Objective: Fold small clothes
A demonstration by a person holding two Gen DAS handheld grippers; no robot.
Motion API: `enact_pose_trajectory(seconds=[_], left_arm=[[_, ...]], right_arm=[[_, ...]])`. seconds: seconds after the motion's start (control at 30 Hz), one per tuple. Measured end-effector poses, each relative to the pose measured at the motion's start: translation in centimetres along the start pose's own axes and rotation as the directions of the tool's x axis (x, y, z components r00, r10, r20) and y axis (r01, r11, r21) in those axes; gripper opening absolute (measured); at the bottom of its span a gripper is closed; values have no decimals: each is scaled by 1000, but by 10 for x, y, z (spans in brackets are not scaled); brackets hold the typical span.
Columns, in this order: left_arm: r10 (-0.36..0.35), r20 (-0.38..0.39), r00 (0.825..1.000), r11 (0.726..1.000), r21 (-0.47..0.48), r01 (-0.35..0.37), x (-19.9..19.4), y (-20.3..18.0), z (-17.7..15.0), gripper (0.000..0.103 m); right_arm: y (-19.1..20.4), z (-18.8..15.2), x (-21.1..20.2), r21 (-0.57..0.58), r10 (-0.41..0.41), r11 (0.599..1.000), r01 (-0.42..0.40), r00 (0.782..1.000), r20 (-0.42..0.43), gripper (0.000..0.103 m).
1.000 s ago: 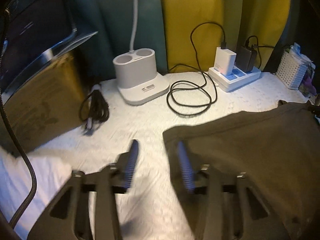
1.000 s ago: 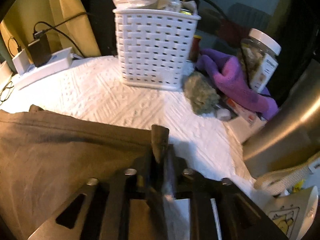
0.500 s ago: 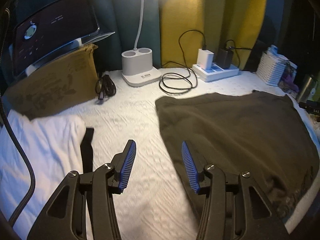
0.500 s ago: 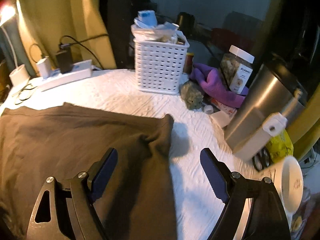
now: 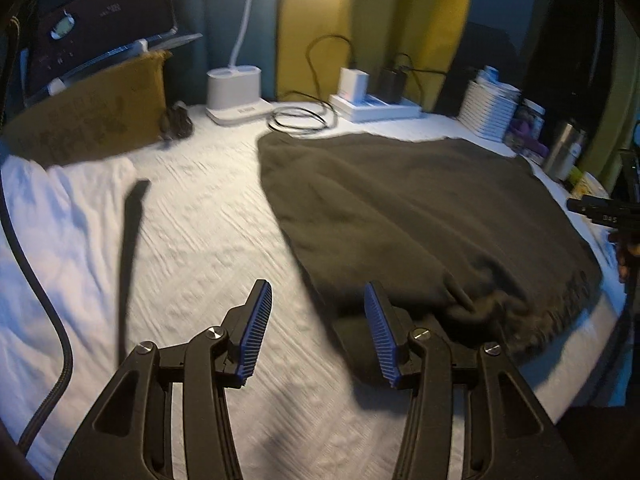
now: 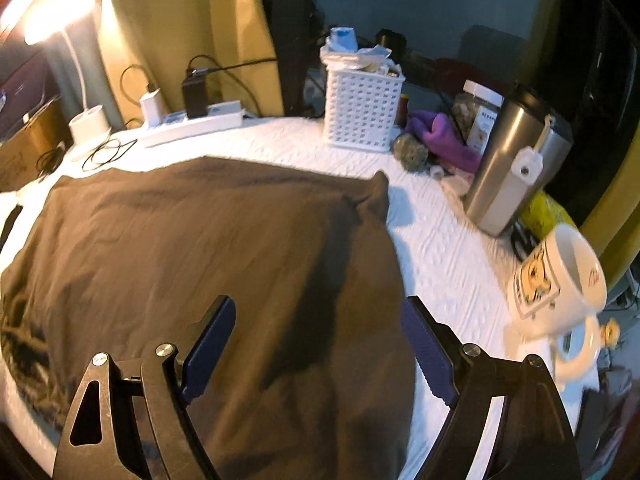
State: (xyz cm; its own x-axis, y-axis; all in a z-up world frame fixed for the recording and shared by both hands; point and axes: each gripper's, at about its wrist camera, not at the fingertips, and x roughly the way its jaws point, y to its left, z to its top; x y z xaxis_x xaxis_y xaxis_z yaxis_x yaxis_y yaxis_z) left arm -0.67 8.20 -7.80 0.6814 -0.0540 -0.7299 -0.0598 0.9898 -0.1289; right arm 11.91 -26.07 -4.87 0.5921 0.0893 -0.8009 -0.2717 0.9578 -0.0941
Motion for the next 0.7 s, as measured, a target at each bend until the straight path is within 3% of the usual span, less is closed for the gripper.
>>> enact_pose_trajectory(seconds=[0.13, 0.37, 0.43, 0.47, 0.57, 0.7], left_arm=[[-66, -23, 998, 998, 4, 66, 8, -3, -14, 48], [-104, -25, 994, 994, 18, 104, 28, -11, -16, 47], [-100, -19, 995, 994, 33, 101, 27, -14, -16, 31], [-100, -21, 995, 994, 42, 101, 24, -18, -17, 19], [-59, -14, 998, 997, 51, 60, 11, -21, -23, 10], [-23, -14, 1000, 999, 29, 24, -5, -24, -38, 8]], right_arm=[[6, -16, -5, 6, 11, 1000, -11, 1000, -6, 86], [10, -36, -9, 24, 26, 999, -26, 1000, -7, 86], [13, -39, -7, 17, 35, 999, -34, 999, -9, 86], [15, -42, -5, 15, 35, 999, -35, 999, -14, 86], [16, -48, 2, 18, 37, 999, -36, 999, -32, 86], [14, -58, 11, 32, 43, 999, -41, 998, -54, 86]])
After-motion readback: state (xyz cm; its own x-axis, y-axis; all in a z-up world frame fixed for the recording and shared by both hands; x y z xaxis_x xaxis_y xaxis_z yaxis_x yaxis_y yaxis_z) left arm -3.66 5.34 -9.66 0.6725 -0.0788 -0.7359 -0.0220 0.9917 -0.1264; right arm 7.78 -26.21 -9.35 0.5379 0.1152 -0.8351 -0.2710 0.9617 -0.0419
